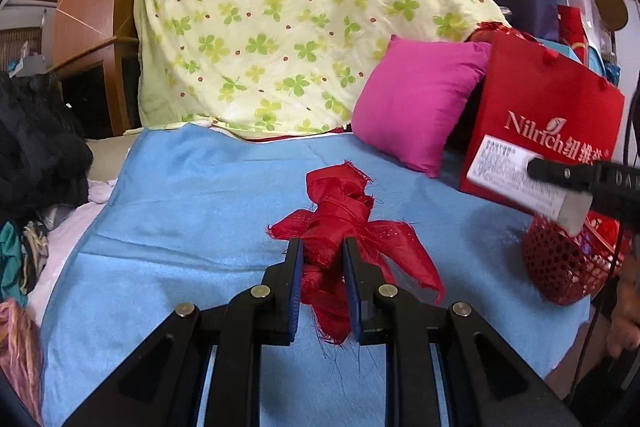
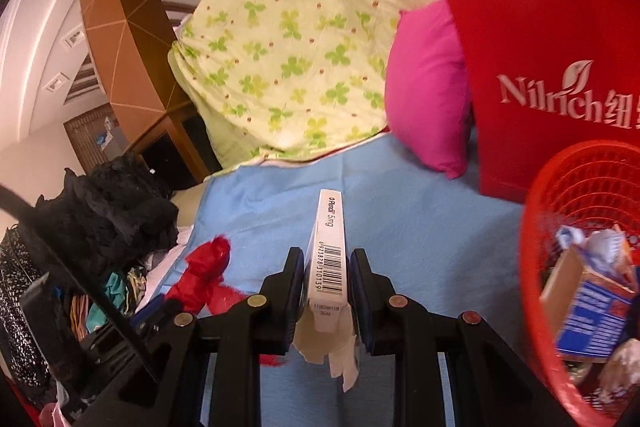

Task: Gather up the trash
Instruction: 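Carry the red ribbon and white box over the red mesh basket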

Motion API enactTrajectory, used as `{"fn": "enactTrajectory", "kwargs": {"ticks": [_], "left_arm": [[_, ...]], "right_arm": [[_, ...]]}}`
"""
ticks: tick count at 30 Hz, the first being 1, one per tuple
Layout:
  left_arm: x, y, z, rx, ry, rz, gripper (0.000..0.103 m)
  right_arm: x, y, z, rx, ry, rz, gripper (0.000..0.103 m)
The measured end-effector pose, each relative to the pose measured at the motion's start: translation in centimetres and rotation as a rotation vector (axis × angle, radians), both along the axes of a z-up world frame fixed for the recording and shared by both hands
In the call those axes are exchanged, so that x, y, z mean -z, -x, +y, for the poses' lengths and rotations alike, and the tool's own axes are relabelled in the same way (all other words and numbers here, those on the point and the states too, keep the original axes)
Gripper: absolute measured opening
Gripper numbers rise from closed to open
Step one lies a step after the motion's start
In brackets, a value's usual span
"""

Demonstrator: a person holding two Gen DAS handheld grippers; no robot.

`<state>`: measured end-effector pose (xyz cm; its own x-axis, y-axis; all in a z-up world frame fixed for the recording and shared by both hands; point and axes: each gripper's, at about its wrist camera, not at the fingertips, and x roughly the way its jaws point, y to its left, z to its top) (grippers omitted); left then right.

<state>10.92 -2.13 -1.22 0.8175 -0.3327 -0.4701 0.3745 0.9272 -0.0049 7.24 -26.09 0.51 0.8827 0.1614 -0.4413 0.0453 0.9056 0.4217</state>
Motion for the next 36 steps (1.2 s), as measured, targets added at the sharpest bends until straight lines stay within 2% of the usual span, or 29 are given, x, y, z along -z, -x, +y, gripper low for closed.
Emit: {"fn": "enactTrajectory", "kwargs": {"ticks": [5, 16, 36], "left_arm": [[-0.8, 2.7, -1.3, -0.002, 0.017, 0.024, 0.021], [-4.2, 6.6, -4.4, -0.045, -0.088, -0.021, 0.021], [-6.7, 8.9, -8.2, -0.086, -0.167, -0.074, 0.021]], "right_arm": [[-0.8, 2.2, -0.9, 0.025, 0.000, -0.048, 0.026], [-2.2, 5.6, -2.1, 0.051, -0.017, -0.135, 0.026], [-2.7, 9.1, -7.1, 0.098, -0.108, -0.203, 0.026]]}}
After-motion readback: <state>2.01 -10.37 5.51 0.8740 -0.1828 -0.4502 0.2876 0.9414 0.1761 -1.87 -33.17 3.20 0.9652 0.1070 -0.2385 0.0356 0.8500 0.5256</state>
